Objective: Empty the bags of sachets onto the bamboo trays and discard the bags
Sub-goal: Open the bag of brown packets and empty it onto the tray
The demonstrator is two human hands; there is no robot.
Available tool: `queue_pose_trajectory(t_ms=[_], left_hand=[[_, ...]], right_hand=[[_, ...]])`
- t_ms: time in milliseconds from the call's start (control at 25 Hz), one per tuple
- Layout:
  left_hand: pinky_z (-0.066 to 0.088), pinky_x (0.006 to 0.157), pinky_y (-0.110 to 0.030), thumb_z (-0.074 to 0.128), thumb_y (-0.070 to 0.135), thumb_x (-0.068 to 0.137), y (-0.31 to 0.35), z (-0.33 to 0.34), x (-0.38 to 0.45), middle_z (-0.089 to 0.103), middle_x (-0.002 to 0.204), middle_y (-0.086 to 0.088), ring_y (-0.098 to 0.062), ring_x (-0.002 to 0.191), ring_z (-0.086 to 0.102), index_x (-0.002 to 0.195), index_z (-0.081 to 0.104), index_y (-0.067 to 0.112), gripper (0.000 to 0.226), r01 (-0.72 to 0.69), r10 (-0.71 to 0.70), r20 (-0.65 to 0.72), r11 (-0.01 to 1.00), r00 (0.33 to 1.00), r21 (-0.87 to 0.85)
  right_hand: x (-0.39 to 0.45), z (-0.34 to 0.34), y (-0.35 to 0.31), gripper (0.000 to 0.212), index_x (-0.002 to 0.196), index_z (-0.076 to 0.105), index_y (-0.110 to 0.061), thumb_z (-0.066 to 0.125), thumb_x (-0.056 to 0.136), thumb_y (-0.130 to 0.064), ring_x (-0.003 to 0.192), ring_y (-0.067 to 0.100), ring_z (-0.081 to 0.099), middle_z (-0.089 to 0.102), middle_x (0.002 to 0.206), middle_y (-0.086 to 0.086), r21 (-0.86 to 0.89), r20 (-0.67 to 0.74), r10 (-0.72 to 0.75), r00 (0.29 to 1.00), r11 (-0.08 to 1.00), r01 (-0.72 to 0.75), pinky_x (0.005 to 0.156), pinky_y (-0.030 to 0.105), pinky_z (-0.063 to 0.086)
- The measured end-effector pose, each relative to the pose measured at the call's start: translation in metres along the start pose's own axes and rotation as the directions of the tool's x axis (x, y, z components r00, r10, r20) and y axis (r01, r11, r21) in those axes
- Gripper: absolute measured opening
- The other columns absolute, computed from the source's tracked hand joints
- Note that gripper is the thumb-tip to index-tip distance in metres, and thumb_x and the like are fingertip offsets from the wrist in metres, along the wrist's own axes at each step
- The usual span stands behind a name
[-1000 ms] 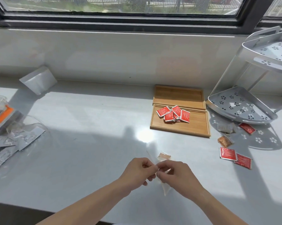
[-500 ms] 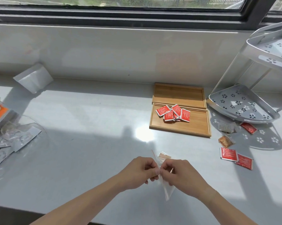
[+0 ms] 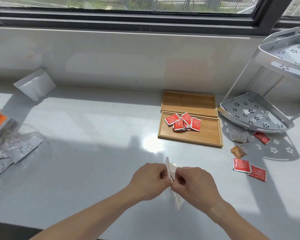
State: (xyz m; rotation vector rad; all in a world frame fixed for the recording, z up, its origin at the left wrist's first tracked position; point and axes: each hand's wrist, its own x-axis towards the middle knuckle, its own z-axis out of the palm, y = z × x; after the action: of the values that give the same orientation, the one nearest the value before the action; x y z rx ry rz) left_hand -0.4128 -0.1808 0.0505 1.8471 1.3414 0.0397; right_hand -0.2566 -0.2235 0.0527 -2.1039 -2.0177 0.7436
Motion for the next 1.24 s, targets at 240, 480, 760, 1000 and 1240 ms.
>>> queue_pose_trajectory(t_ms=[240,480,760,1000,1240], left_hand=[[0.037,0.057,-0.028,0.053,0.030,0.079,-0.009,-0.030,-0.001,0.055,0.062,0.005,-0.012,0.059,0.046,0.067,0.051,0.019,0.016,0.027,-0.016,-0.100,0.994,0.995,0.106],[0.039,0.056,-0.028,0.056,0.031,0.076,0.002,-0.048,0.011,0.059,0.063,0.004,-0.013,0.057,0.048,0.067,0.057,0.016,0.018,-0.027,0.037,-0.107,0.995,0.994,0.095],[0.045,0.059,-0.026,0.059,0.023,0.080,0.020,-0.056,0.033,0.067,0.064,0.001,-0.012,0.060,0.058,0.070,0.063,0.005,0.021,0.003,-0.020,-0.069,0.970,0.997,-0.245],[0.045,0.061,-0.027,0.058,0.016,0.079,0.034,-0.075,0.048,0.065,0.058,-0.002,-0.015,0.055,0.056,0.067,0.063,0.007,0.016,-0.017,-0.039,-0.142,0.927,0.989,-0.376],[0.042,0.061,-0.023,0.053,0.024,0.090,0.015,-0.087,0.058,0.074,0.077,0.004,-0.012,0.068,0.062,0.084,0.066,0.010,0.020,0.033,-0.150,-0.143,0.796,0.978,-0.604]], right_hand=[[-0.002,-0.043,0.034,0.021,0.060,0.048,-0.018,0.056,0.074,-0.031,0.061,0.021,0.056,0.056,0.056,-0.002,-0.152,-0.202,0.140,0.969,0.973,-0.172,0.050,0.029,0.037],[-0.003,-0.051,0.036,0.021,0.065,0.049,-0.020,0.052,0.078,-0.035,0.065,0.021,0.058,0.057,0.059,-0.002,-0.268,-0.189,0.143,0.971,0.944,-0.191,0.051,0.029,0.036],[0.010,-0.065,0.022,0.006,0.084,0.064,-0.033,0.066,0.081,-0.037,0.080,0.010,0.060,0.063,0.078,-0.014,-0.161,-0.389,-0.046,0.920,0.987,-0.019,0.058,0.027,0.045],[0.044,-0.067,-0.015,0.022,0.100,0.070,-0.031,0.061,0.088,-0.047,0.094,0.010,0.058,0.070,0.093,-0.013,-0.118,-0.223,-0.237,0.945,0.969,0.215,0.072,0.025,0.043],[0.081,-0.086,-0.026,0.018,0.093,0.071,-0.029,0.054,0.089,-0.030,0.091,0.014,0.057,0.069,0.091,-0.009,-0.145,-0.275,-0.234,0.933,0.969,0.200,0.066,0.028,0.039]])
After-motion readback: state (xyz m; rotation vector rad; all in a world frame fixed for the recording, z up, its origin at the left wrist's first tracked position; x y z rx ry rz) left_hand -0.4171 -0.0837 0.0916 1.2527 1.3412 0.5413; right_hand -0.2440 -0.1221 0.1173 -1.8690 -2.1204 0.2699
